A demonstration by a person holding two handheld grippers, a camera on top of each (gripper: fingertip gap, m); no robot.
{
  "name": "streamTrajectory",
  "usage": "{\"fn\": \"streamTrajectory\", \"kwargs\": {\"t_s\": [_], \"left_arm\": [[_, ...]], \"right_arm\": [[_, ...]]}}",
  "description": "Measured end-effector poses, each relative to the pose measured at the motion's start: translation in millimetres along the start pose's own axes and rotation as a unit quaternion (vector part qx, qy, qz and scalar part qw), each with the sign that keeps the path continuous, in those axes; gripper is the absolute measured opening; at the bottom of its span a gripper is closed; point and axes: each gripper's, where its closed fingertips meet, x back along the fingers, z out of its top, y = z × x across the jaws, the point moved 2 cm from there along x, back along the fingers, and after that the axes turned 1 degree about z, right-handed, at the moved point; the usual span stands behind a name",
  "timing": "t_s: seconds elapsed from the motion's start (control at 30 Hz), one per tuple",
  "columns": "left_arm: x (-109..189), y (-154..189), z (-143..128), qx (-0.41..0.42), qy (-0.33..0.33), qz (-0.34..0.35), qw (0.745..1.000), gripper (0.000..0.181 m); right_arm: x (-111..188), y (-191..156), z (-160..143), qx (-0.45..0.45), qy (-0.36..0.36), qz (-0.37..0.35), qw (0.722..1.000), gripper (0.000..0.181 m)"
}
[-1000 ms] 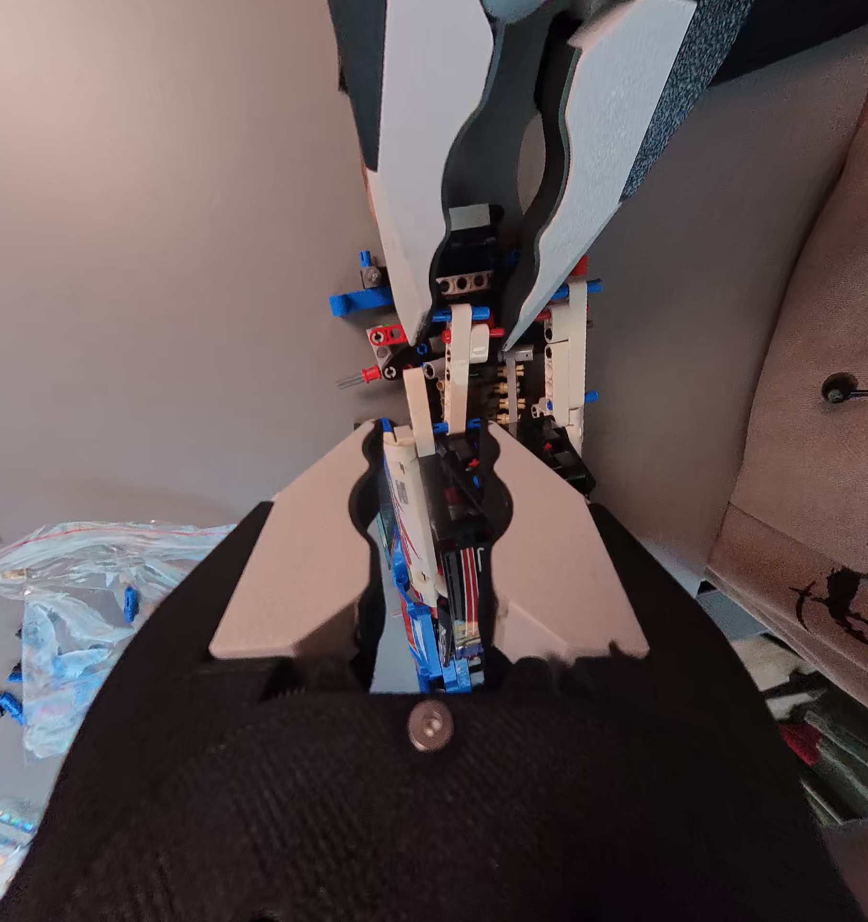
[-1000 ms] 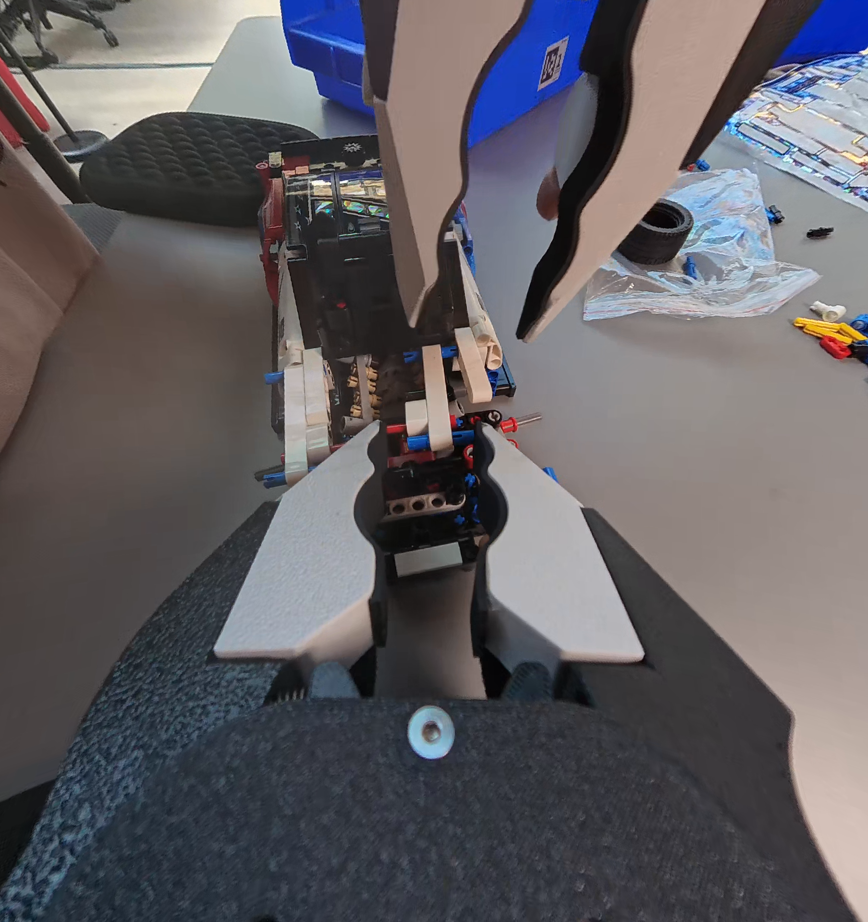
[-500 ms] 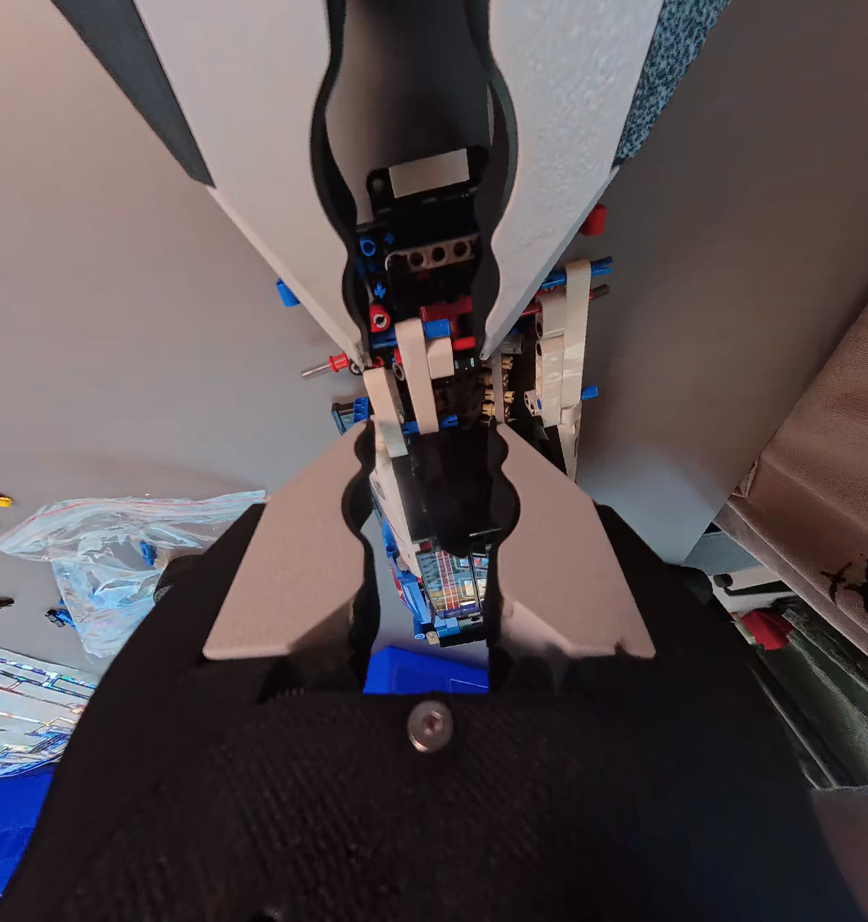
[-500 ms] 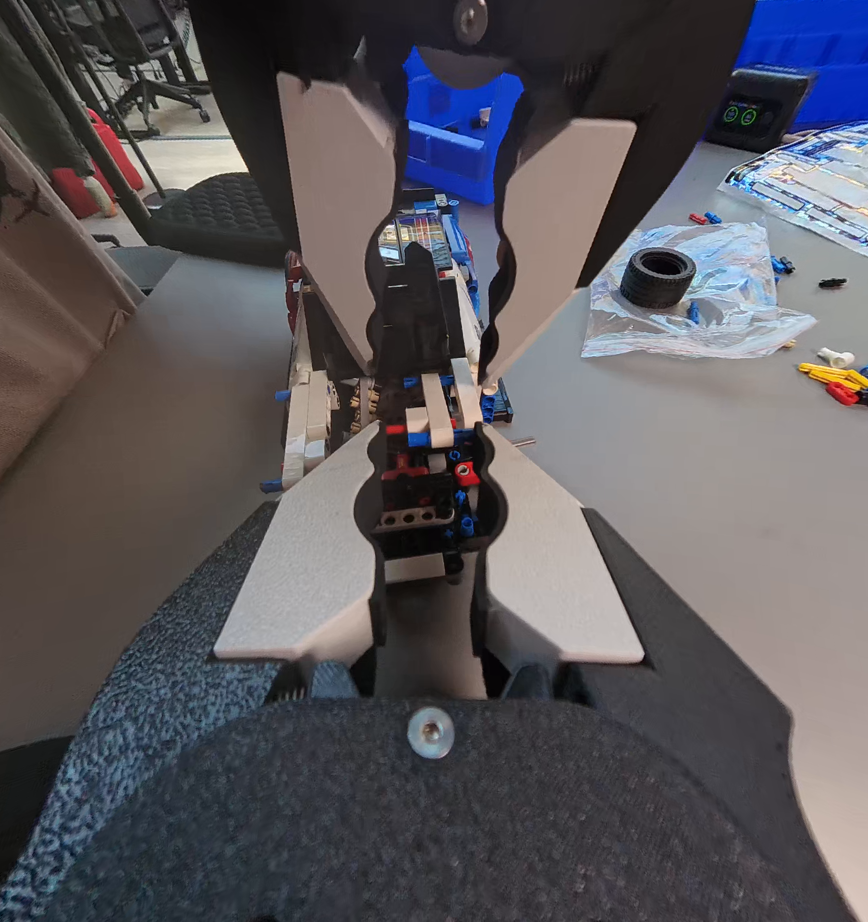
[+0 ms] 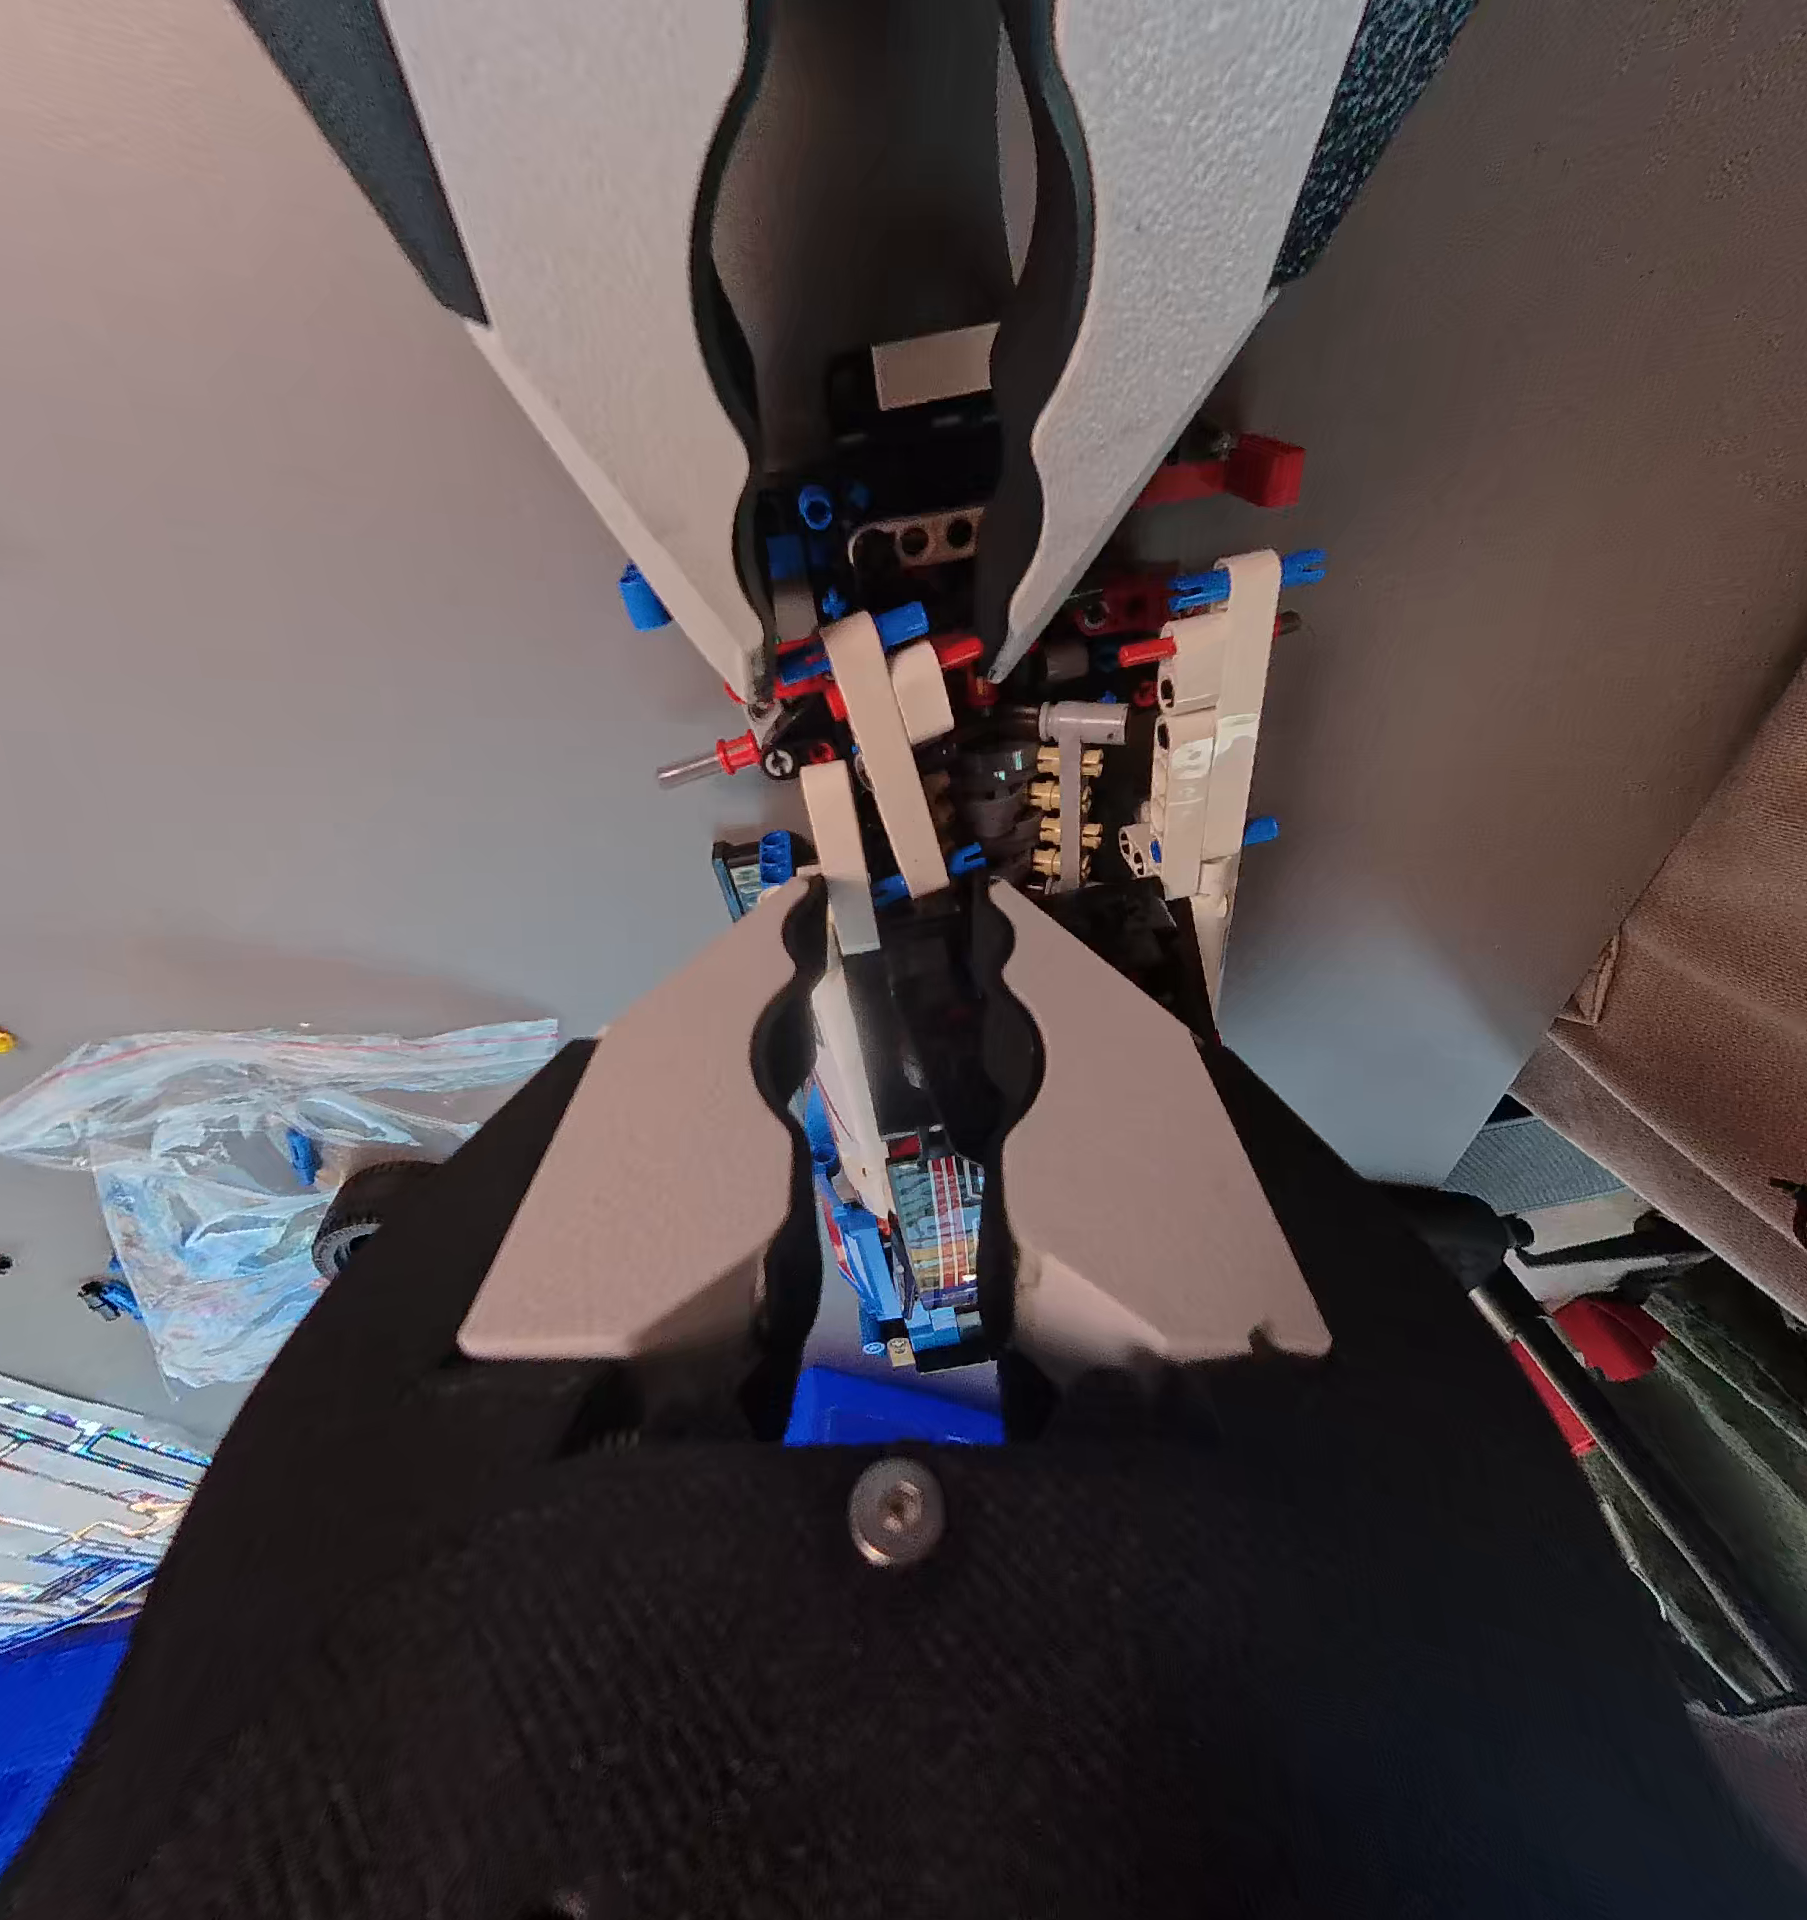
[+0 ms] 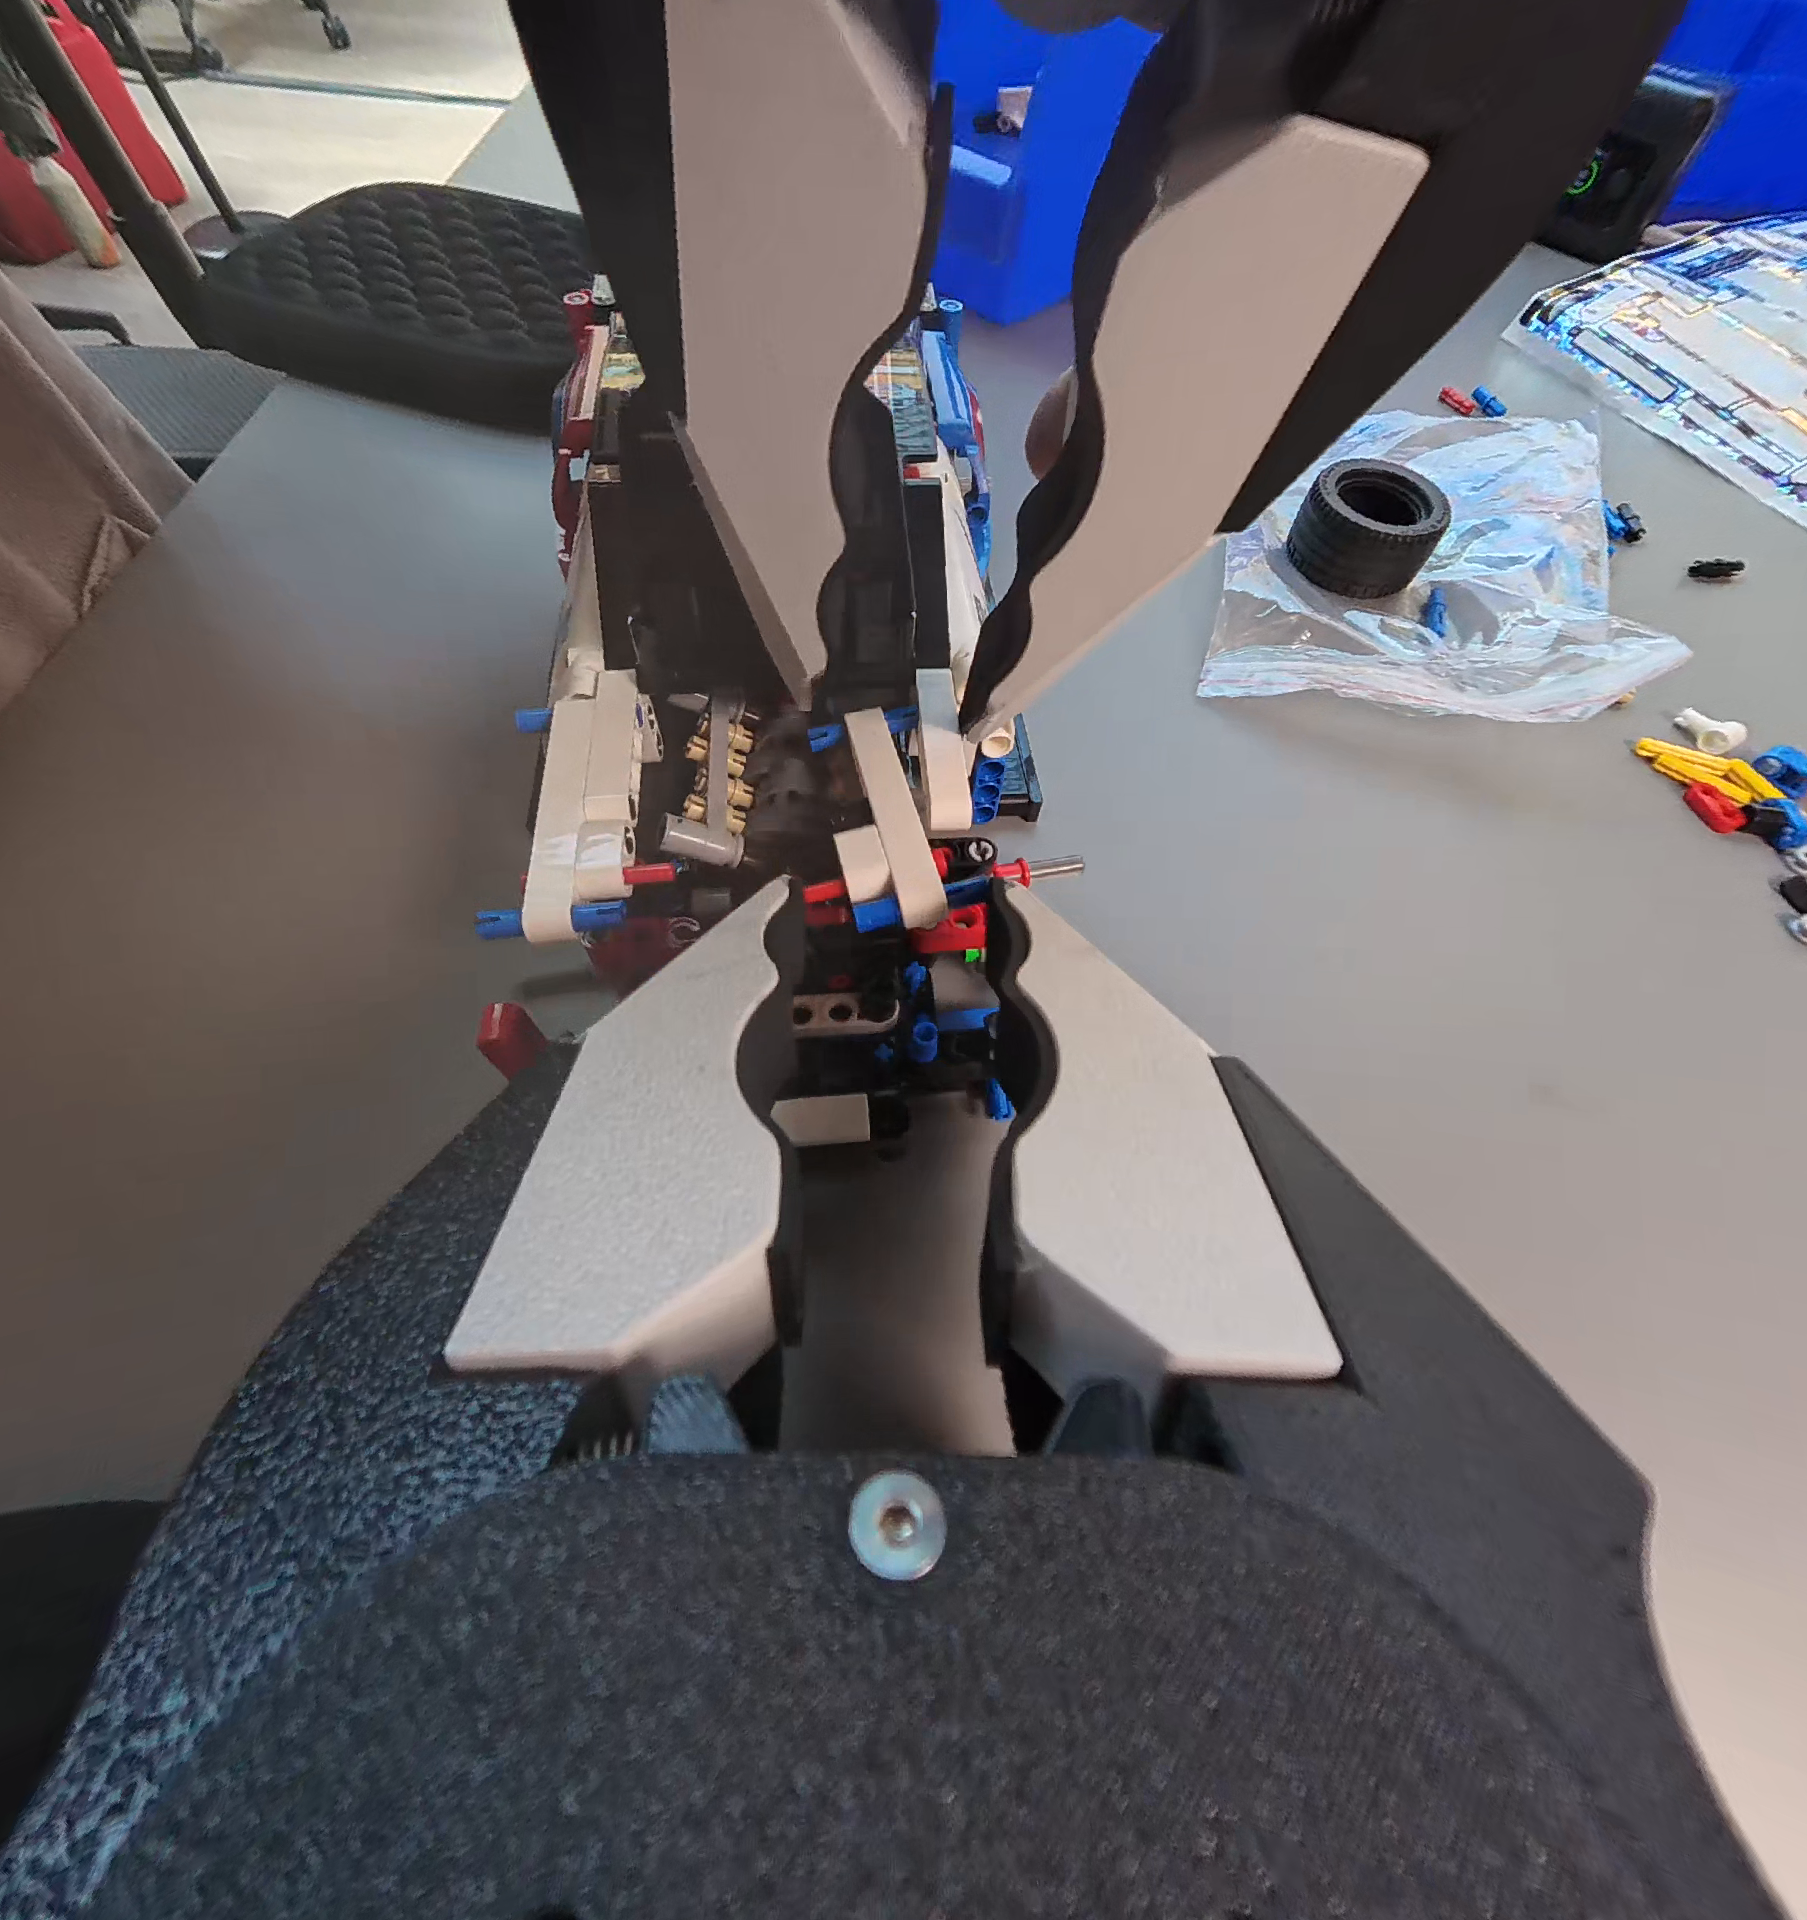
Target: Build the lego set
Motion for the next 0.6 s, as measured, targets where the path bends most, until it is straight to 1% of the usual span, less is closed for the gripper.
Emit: {"fn": "streamTrajectory", "kwargs": {"t_s": [0.1, 0.23, 0.3, 0.47, 0.6], "left_arm": [[0.2, 1.5, -0.9, -0.001, 0.006, -0.003, 1.000, 0.027], [-1.9, 8.7, -0.9, 0.002, 0.019, -0.023, 1.000, 0.047], [-3.0, 11.3, -0.3, 0.003, 0.024, -0.027, 0.999, 0.053], [-2.7, 10.8, -1.7, 0.011, 0.025, -0.029, 0.999, 0.048], [-1.1, 6.8, -2.5, 0.018, 0.040, -0.034, 0.998, 0.041]], "right_arm": [[-1.2, -1.3, -0.8, -0.002, -0.005, -0.008, 1.000, 0.032], [-2.1, -3.1, -0.9, -0.007, -0.010, -0.026, 1.000, 0.032], [-2.6, -4.1, -0.2, -0.009, -0.009, -0.036, 0.999, 0.032], [-3.4, -5.7, 0.5, 0.020, -0.009, -0.065, 0.998, 0.032], [-3.3, -5.5, 1.6, 0.032, -0.005, -0.070, 0.997, 0.032]]}}
